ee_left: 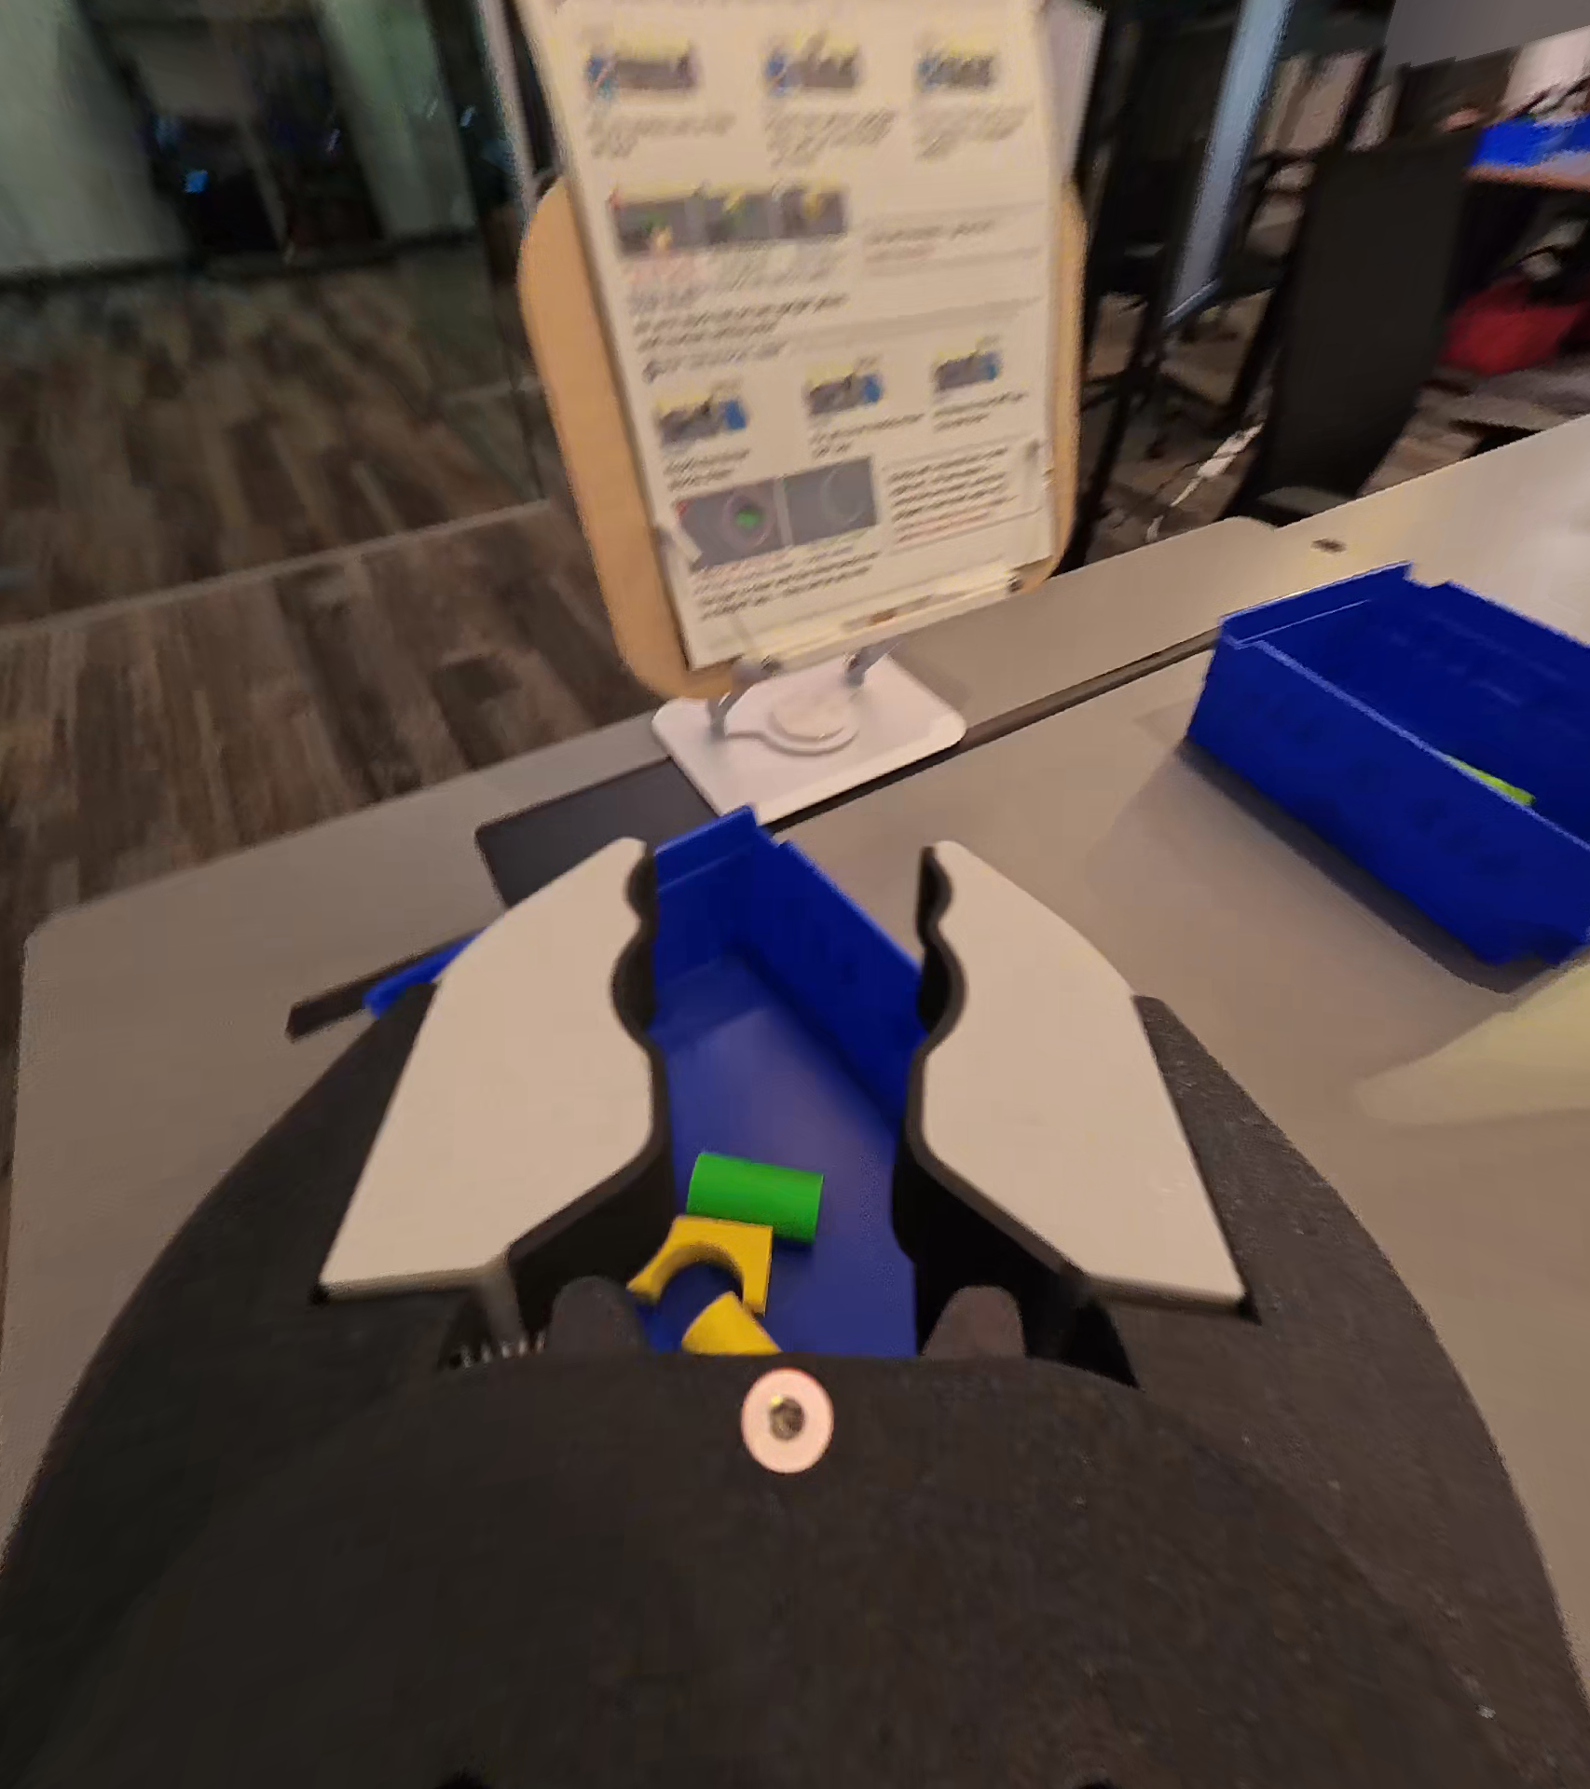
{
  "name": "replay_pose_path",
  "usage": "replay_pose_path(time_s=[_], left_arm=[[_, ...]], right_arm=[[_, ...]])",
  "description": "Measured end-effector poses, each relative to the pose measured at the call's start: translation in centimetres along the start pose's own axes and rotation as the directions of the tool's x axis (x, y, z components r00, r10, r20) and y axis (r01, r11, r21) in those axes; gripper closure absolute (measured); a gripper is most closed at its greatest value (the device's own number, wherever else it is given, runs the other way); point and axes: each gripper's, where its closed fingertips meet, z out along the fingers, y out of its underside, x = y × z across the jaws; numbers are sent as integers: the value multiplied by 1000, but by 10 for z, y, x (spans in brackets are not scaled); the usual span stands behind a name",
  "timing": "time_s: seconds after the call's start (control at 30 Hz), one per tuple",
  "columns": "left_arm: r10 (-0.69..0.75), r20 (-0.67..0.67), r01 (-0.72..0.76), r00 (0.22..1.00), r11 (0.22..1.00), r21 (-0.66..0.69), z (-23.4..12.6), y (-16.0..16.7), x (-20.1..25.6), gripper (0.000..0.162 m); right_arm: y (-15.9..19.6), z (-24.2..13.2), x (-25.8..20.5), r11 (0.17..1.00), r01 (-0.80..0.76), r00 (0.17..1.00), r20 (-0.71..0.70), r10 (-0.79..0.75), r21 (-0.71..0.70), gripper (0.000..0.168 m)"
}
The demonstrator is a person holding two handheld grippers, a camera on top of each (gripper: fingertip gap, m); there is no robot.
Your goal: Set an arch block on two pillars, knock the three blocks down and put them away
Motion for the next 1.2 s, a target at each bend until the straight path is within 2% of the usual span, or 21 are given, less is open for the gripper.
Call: replay_pose_path(time_s=[0.03, 0.13, 0.2, 0.3, 0.43, 0.57, 0.7, 0.77, 0.9, 0.97, 1.0, 1.07, 1.1, 1.17, 1.2], left_arm=[[32, -38, -31, 999, 999, 32, -1, -3, 9, 101], [131, -78, -126, 988, 990, 70, 2, 0, 26, 98], [205, -112, -204, 972, 979, 22, 9, 16, 36, 97], [256, -133, -280, 958, 935, -218, 33, 60, 34, 84], [350, -133, -366, 927, 770, -522, 68, 127, 15, 72], [297, -142, -300, 944, 601, -740, 90, 186, 0, 72], [344, -92, -245, 935, 434, -867, 92, 224, -26, 71], [340, -94, -232, 936, 394, -889, 94, 236, -29, 71], [289, -95, -202, 953, 369, -907, 99, 250, -27, 76], [253, -96, -177, 963, 318, -931, 95, 261, -26, 70], [213, -94, -157, 972, 301, -941, 93, 265, -24, 74], [127, -70, -108, 989, 318, -942, 93, 267, -18, 84], [119, -72, -106, 990, 312, -944, 93, 268, -19, 85], [89, -75, -100, 993, 323, -941, 95, 269, -18, 87], [84, -79, -102, 993, 326, -940, 96, 269, -18, 87]], right_arm=[[-6, 0, -3, 999, 15, 1000, -2, -14, 47, 124], [-13, 5, -16, 991, 20, 999, 40, -25, 133, 115], [-10, 12, -24, 992, 8, 997, 76, -17, 125, 114], [-3, 19, -31, 995, 32, 995, 92, -41, 93, 114], [4, 26, -39, 995, 86, 991, 97, -91, 56, 113], [8, 30, -46, 993, 115, 987, 113, -118, 33, 112], [9, 33, -50, 992, 125, 984, 123, -127, 26, 112], [10, 35, -52, 992, 126, 983, 130, -128, 22, 112], [16, 41, -62, 991, 137, 977, 164, -135, -4, 112], [19, 44, -74, 987, 161, 966, 207, -155, -13, 112], [18, 45, -82, 983, 182, 955, 238, -175, -5, 112], [10, 38, -115, 974, 209, 897, 379, -228, 91, 112], [4, 28, -137, 965, 199, 839, 479, -258, 171, 113], [-11, -4, -179, 949, 74, 666, 693, -276, 307, 118], [-20, -25, -195, 945, -41, 545, 799, -252, 325, 121]])
